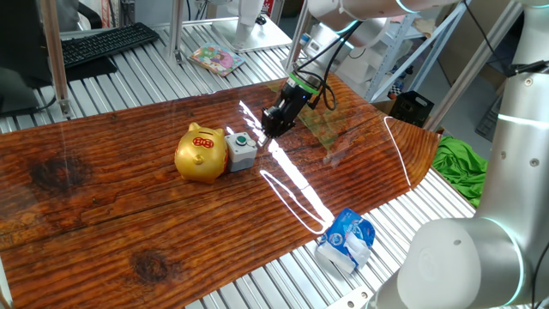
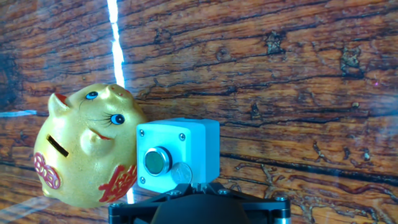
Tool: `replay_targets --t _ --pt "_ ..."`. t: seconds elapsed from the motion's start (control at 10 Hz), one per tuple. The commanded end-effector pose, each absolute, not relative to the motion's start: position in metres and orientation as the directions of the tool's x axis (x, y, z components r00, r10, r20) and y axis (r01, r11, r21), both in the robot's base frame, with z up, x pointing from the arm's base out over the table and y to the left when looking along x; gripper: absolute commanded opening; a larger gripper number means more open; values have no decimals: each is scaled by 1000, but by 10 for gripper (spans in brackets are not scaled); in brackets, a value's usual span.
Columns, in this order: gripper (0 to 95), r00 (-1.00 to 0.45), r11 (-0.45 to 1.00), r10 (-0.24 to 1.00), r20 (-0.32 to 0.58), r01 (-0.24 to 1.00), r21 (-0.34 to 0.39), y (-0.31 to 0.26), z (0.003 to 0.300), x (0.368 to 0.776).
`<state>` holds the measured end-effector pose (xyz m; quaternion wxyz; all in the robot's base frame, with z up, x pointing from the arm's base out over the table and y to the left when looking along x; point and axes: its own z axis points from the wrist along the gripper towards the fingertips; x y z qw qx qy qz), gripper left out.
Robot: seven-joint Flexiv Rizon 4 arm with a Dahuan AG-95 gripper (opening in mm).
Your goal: Drop coins into a piggy bank
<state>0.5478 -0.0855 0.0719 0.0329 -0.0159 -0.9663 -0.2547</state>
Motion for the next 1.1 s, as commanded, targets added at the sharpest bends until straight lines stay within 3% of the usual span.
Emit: replay_targets --t 0.1,1.1 --pt "0 -997 859 18 80 56 509 -86 72 548" --pt "0 -992 829 49 115 105 549 -87 72 550"
